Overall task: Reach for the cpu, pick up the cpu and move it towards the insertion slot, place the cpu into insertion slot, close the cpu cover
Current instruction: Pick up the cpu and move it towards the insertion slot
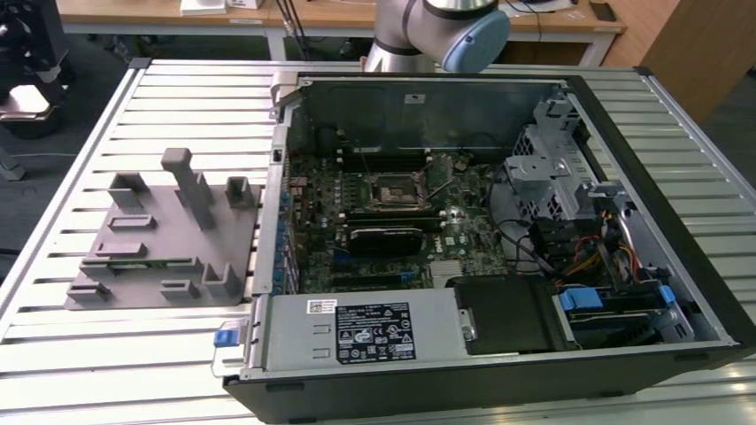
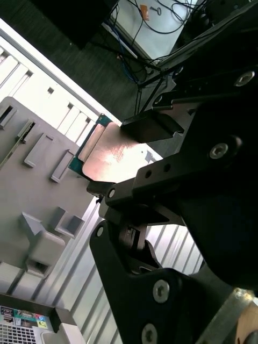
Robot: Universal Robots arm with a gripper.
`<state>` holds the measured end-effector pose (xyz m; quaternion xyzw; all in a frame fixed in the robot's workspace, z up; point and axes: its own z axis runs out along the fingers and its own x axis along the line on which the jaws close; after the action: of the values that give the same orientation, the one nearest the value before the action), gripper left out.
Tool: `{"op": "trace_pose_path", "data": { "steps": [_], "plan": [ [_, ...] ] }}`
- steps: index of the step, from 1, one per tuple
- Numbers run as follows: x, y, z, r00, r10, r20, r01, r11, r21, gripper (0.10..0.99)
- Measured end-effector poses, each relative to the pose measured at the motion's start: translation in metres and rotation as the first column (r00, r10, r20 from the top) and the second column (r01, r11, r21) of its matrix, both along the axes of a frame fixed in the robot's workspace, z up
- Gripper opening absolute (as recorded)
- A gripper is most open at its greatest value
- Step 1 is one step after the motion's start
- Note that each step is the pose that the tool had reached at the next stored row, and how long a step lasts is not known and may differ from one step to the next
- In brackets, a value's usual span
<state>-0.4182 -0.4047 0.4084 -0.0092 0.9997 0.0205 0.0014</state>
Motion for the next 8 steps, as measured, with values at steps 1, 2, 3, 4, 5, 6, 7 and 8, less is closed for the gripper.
{"op": "trace_pose_path", "data": {
  "steps": [1,2,3,4,5,6,7,8],
  "plan": [
    [0.0012,0.0,0.0,1.0,0.0,0.0,0.0,1.0,0.0,0.529],
    [0.0024,0.0,0.0,1.0,0.0,0.0,0.0,1.0,0.0,0.529],
    [0.0039,0.0,0.0,1.0,0.0,0.0,0.0,1.0,0.0,0.529],
    [0.0058,0.0,0.0,1.0,0.0,0.0001,0.0,1.0,0.0,0.529],
    [0.0079,0.0,0.0,1.0,0.0,0.0,0.0,1.0,0.0,0.529],
    [0.0101,0.0,-0.0001,1.0,0.0,0.0001,0.0,1.0,0.0,0.529],
    [0.0124,0.0,-0.0001,1.0,0.0,0.0001,0.0,1.0,0.0,0.529],
    [0.0145,0.0,0.0,1.0,0.0,0.0,0.0,1.0,0.0,0.529]
  ]
}}
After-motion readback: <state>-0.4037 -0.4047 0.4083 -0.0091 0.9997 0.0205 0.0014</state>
